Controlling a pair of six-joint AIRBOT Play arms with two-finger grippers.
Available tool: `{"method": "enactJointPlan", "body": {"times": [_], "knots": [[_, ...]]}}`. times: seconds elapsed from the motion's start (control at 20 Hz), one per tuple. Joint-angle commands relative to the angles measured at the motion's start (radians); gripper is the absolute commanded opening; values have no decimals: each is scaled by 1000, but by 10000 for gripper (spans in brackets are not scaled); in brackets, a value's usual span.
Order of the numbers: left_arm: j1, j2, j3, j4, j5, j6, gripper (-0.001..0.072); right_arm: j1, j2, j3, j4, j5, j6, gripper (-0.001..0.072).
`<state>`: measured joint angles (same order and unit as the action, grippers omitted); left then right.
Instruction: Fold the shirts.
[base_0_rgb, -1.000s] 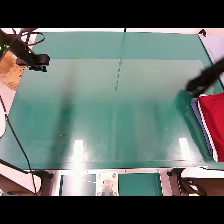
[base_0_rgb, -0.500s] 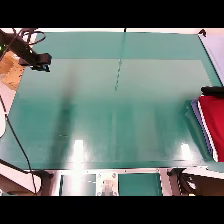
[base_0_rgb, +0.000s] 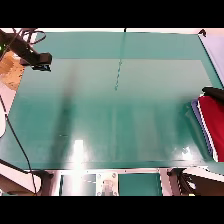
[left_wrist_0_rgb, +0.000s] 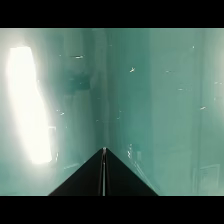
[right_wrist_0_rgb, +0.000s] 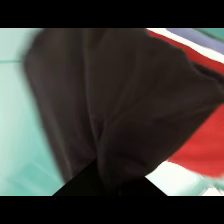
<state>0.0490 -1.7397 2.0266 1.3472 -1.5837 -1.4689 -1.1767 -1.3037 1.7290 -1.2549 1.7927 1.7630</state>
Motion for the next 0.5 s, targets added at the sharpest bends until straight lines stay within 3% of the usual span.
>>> {"method": "enactJointPlan", "body": {"times": [0.0,0.3,0.45], "knots": [[0,0,0,-19,2,1,22,0,24,-140,-197,32,10,20],[0,0,0,-21,7,3,22,0,24,-440,-257,-243,-20,21],[0,0,0,-36,25,3,22,0,18,-552,-258,-312,-37,22]]}}
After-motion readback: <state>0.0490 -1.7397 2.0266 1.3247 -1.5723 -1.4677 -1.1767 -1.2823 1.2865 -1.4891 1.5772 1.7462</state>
